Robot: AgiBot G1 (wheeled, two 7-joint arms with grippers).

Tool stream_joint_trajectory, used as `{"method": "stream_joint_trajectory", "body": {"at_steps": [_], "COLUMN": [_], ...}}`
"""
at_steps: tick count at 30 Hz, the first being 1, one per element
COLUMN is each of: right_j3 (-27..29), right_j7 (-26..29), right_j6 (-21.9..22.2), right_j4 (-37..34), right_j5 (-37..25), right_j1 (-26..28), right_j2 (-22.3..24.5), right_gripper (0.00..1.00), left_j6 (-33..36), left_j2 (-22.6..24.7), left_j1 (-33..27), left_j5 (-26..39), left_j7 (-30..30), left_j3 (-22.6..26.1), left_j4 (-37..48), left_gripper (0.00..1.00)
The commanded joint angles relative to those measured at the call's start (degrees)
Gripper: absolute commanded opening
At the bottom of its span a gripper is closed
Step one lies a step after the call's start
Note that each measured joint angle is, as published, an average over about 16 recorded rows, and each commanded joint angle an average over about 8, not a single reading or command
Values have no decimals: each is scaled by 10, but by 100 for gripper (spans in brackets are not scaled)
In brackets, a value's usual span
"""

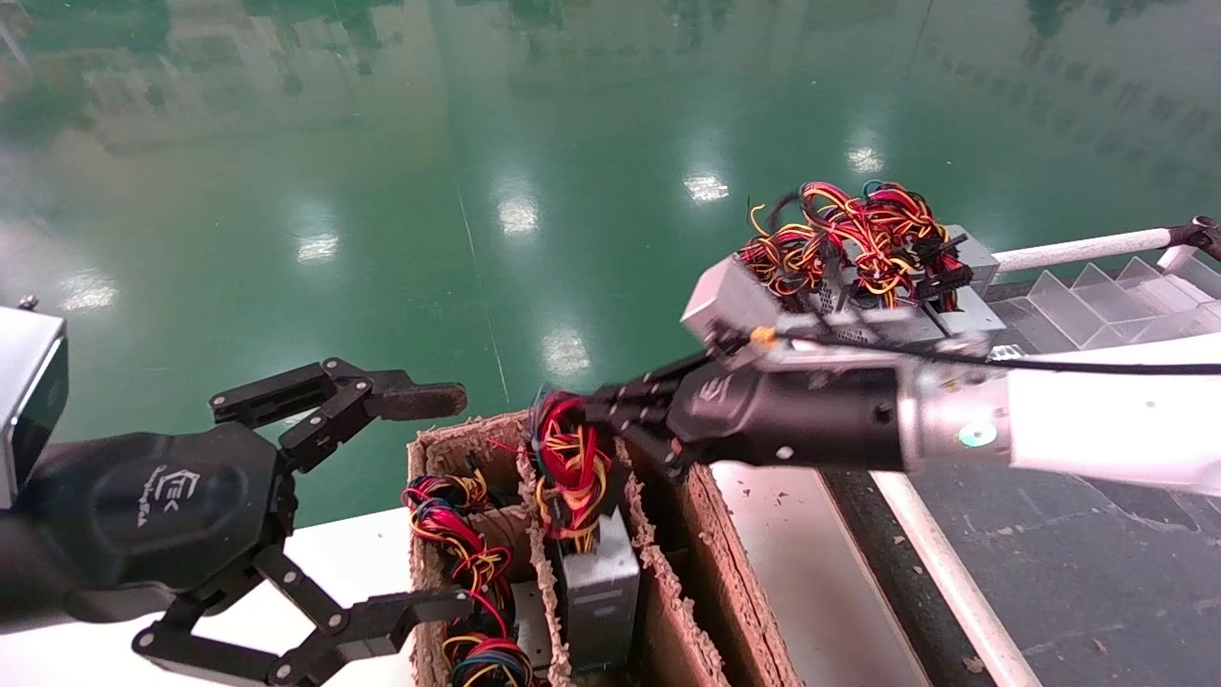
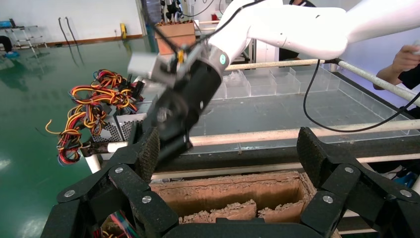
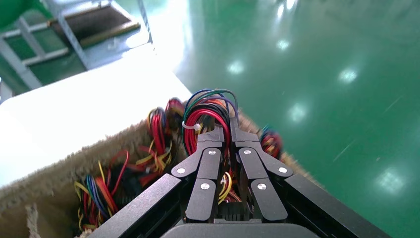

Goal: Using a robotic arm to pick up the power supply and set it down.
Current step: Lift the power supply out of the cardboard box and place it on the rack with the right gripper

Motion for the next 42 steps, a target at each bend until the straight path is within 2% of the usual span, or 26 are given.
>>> {"method": "stream_joint_trajectory", "body": {"at_steps": [1, 11, 19, 30, 42], "right_j3": [10, 75, 105, 120, 131], "right_j7": [1, 5, -2, -51, -127], "right_j6": [0, 1, 8, -7, -6], "right_j4": [9, 35, 12, -120, -317], "right_j5": [14, 88, 104, 88, 63], "right_j1": [-2, 15, 64, 176, 297], "right_j2": [10, 68, 90, 99, 130], "right_gripper": [0, 0, 0, 0, 0], "left_j6": [0, 0, 0, 0, 0], "left_j2": [0, 0, 0, 0, 0], "left_j1": [0, 0, 0, 0, 0], "left_j5": [0, 0, 0, 0, 0], "left_j7": [0, 0, 0, 0, 0], "left_j3": [0, 0, 0, 0, 0], "left_j4": [0, 0, 0, 0, 0], "left_gripper": [100, 100, 100, 100, 100]}}
